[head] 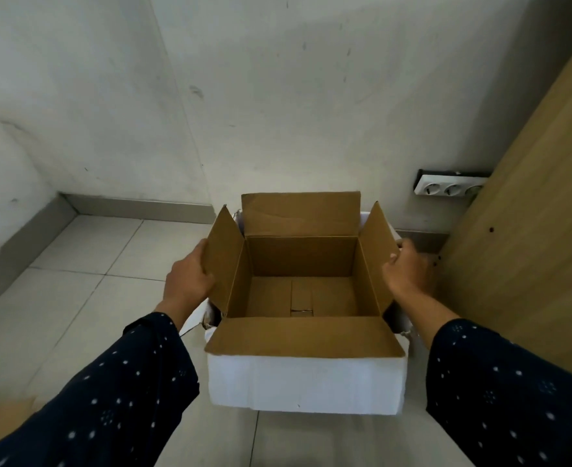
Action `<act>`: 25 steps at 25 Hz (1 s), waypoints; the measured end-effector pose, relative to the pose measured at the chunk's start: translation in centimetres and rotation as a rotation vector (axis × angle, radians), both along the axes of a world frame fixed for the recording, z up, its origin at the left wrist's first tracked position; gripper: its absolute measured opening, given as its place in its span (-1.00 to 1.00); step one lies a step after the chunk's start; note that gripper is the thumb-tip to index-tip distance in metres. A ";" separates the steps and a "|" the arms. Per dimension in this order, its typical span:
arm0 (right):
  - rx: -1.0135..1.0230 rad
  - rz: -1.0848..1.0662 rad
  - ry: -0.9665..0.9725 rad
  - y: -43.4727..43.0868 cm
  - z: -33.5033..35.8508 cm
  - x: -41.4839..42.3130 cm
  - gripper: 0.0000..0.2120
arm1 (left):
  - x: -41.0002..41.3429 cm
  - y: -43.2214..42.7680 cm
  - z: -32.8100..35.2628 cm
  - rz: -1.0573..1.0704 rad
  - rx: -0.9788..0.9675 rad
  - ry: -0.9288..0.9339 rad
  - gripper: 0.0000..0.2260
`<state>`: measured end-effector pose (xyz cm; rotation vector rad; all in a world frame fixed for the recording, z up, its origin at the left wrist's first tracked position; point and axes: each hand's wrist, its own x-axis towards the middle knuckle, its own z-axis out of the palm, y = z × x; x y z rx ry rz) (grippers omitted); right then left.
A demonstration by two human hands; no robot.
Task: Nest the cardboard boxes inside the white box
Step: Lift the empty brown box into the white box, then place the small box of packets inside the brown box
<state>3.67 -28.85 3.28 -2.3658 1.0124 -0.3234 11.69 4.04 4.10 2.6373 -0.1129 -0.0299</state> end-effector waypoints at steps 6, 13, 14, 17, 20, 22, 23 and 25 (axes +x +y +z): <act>-0.111 -0.051 0.198 -2.2 -2.9 0.4 -0.73 | 1.7 -0.8 -3.3 0.037 0.023 0.028 -0.48; -0.293 0.043 0.294 -1.9 -2.5 0.7 -0.43 | 1.7 -1.4 -3.3 0.091 0.141 0.024 -0.62; -0.320 0.080 0.289 -1.5 -2.1 0.7 -0.41 | 1.6 -1.2 -3.0 0.095 0.144 0.027 -0.61; -0.351 0.273 0.238 0.7 -0.8 1.2 -0.44 | 0.6 0.3 -2.3 0.122 0.088 0.041 -0.58; -0.321 0.515 0.228 4.4 0.1 2.3 -0.43 | -1.3 3.2 -1.7 0.165 0.047 0.079 -0.54; -0.305 0.648 0.261 8.1 0.8 2.9 -0.43 | -3.1 6.2 -1.7 0.213 0.041 0.117 -0.53; -0.298 0.700 0.272 10.2 1.2 3.1 -0.44 | -4.1 8.0 -1.8 0.235 0.041 0.129 -0.52; -0.295 0.786 0.261 14.8 1.7 3.3 -0.46 | -6.2 11.9 -1.8 0.290 0.035 0.147 -0.52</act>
